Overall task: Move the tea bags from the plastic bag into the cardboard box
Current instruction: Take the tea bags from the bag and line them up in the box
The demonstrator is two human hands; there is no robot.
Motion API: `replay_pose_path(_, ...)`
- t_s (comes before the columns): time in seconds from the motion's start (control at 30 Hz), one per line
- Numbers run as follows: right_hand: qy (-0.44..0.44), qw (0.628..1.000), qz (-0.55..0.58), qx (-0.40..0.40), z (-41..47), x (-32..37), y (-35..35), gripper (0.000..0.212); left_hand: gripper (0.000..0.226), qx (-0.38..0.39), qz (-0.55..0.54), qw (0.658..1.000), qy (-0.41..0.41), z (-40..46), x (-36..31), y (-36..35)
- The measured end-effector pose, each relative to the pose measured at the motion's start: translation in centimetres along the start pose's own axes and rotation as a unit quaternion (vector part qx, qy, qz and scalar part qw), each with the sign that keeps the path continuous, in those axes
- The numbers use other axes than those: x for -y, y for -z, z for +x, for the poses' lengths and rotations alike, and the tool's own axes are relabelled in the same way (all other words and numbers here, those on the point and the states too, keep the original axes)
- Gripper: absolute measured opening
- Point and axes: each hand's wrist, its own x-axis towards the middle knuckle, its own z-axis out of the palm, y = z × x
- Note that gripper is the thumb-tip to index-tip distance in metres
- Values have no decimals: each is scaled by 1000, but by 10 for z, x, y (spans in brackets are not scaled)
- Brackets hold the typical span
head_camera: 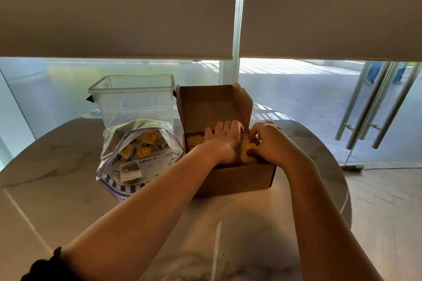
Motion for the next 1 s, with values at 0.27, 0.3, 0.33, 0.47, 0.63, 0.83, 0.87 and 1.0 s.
replay_pose_path(0.27,-26,988,110,-105,-2,-13,-2,19,65,-43,15,999,26,3,3,-6)
replay_pose_path(0.3,-29,986,113,-117,-2,-14,-3,19,64,-41,18,999,28,3,3,-6)
replay_pose_path(0.33,-33,984,116,-130,-1,-14,-4,20,65,-34,19,999,29,3,3,-4)
replay_pose_path(0.47,-31,978,128,-161,0,-12,-4,17,76,-26,-41,999,13,-8,9,11)
replay_pose_path(0.63,19,974,139,-179,-7,13,-2,11,34,-154,-109,982,-32,-41,22,39)
replay_pose_path(0.83,104,957,219,-161,-28,75,-9,14,19,-326,-91,938,-73,-115,54,65)
replay_pose_path(0.87,117,953,242,-142,-35,86,-10,15,22,-344,-88,933,-61,-127,60,67)
replay_pose_path(1.0,134,931,340,-12,-57,127,-19,8,6,-403,-86,911,-10,-168,86,68)
